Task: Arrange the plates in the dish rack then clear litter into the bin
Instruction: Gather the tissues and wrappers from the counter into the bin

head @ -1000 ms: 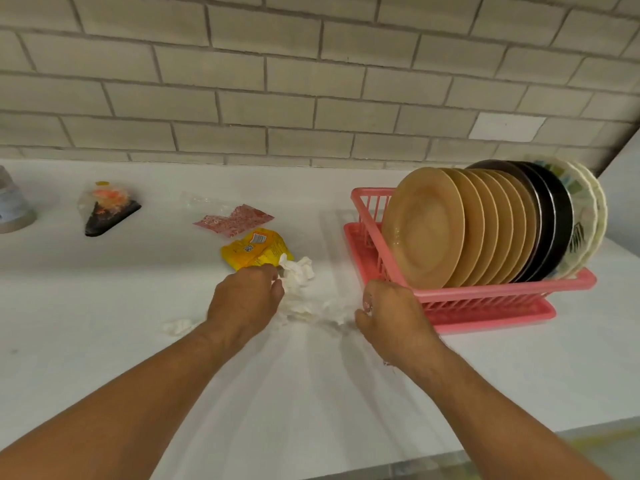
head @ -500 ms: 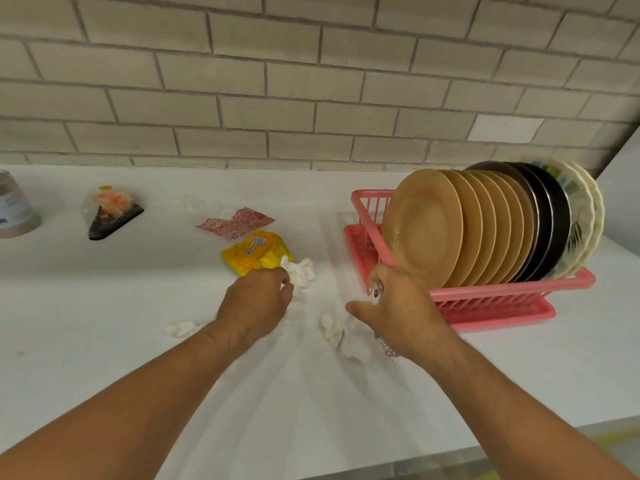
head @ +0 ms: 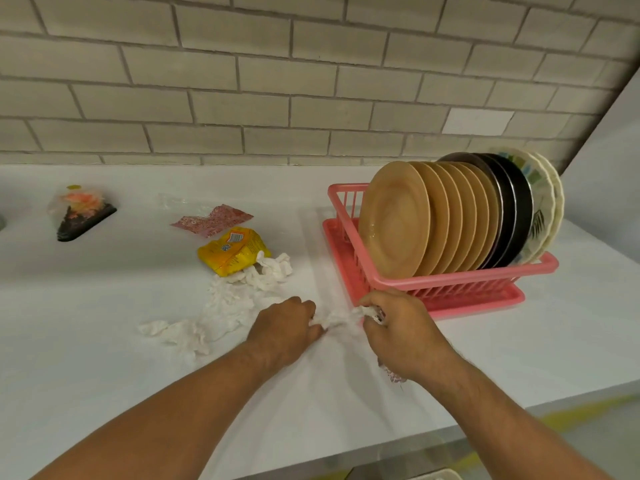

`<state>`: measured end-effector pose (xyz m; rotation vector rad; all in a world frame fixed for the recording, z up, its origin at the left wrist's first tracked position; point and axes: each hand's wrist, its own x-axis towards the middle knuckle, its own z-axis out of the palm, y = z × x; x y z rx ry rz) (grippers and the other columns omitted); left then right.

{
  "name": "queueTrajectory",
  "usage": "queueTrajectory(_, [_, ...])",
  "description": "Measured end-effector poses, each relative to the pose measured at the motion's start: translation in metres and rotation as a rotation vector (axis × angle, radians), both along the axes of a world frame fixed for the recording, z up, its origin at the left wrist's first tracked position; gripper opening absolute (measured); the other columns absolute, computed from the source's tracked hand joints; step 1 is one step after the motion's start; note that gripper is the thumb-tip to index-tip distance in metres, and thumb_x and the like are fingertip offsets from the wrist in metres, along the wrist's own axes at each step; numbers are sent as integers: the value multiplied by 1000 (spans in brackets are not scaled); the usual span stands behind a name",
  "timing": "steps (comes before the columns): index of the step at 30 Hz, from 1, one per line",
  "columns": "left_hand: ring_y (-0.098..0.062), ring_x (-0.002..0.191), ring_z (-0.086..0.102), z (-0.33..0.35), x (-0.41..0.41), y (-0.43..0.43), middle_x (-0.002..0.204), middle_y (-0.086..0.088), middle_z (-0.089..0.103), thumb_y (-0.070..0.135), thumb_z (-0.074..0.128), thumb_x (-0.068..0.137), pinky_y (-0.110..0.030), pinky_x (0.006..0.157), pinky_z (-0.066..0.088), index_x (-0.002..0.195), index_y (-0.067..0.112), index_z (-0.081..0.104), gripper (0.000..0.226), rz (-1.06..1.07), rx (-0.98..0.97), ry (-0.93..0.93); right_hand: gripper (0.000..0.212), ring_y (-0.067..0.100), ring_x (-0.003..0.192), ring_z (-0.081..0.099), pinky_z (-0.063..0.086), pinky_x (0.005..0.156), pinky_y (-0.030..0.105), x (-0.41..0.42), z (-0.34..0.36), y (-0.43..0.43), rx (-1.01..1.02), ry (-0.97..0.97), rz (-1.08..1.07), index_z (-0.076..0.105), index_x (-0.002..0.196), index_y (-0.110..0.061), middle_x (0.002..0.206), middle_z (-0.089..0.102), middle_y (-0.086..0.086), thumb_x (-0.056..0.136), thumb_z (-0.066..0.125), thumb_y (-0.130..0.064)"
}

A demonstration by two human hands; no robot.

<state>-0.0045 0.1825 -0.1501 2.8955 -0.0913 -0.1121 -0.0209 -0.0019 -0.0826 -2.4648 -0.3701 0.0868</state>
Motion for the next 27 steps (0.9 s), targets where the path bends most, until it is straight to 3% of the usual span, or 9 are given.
queueTrajectory(3, [-23, 83, 57, -2, -7, -1, 88, 0, 49, 49, 48, 88, -30, 65, 39, 83, 19, 48, 31, 40, -76, -49, 5, 18, 76, 58, 55, 67, 32, -2, -3, -5, -35, 48, -36, 67, 91, -17, 90, 50, -8, 87, 64, -17])
queueTrajectory(6, [-19, 72, 52, -2, -15, 3, 77, 4, 49, 37, 54, 82, -28, 59, 36, 71, 20, 43, 23, 120, -206, -100, 18, 22, 74, 57, 51, 59, 29, -2, -3, -10, -72, 60, -68, 54, 75, -17, 86, 48, -4, 85, 69, -20])
queueTrajectory(10, [-14, 68, 50, 4, -25, 2, 74, 5, 54, 22, 60, 81, -20, 51, 33, 81, 20, 48, 13, 265, -372, -107, 18, 27, 69, 63, 59, 59, 44, -3, -4, -22, -6, 69, -126, 54, 75, -14, 81, 54, 1, 85, 56, 1])
queueTrajectory(14, [-21, 66, 64, 3, -39, -10, 74, -2, 66, 8, 57, 81, -34, 60, 53, 85, 31, 57, 23, 290, -652, -88, 40, 28, 59, 66, 57, 46, 48, -5, -8, -37, 182, 164, -140, 53, 64, -25, 80, 60, 10, 85, 47, 9])
queueTrajectory(16, [-10, 73, 65, 4, -48, -17, 81, 5, 68, 6, 58, 84, -21, 66, 52, 82, 34, 63, 28, 216, -613, -75, 42, 25, 59, 63, 53, 40, 36, -5, -11, -46, 222, 187, -101, 58, 71, -28, 89, 62, 9, 86, 46, 10])
queueTrajectory(18, [-3, 82, 63, 4, -56, -25, 89, 12, 69, 5, 59, 85, -8, 67, 44, 80, 36, 66, 32, 164, -540, -54, 40, 20, 68, 62, 48, 39, 24, -6, -14, -53, 228, 222, -54, 65, 92, -34, 103, 61, 4, 91, 51, 4])
queueTrajectory(21, [0, 86, 62, 5, -68, -38, 92, 15, 69, 8, 61, 86, -4, 67, 40, 82, 35, 70, 28, 161, -490, -38, 24, 12, 96, 59, 45, 61, 13, -9, -16, -64, 141, 126, 15, 64, 116, -29, 118, 62, -4, 92, 65, -28])
queueTrajectory(23, [-1, 88, 61, 8, -78, -47, 92, 16, 68, 18, 64, 88, -8, 72, 41, 87, 35, 70, 18, 164, -490, -50, 37, 11, 91, 58, 46, 68, 20, -16, -16, -71, 144, 133, 19, 63, 113, -27, 111, 60, -9, 82, 74, -43])
queueTrajectory(27, [-4, 61, 60, 21, -99, -63, 75, 7, 67, 35, 68, 86, -21, 59, 48, 82, 35, 71, 6, 191, -569, -63, 33, 16, 61, 62, 59, 50, 35, -37, -13, -89, 188, 327, -30, 54, 98, -26, 96, 56, -1, 77, 80, -24])
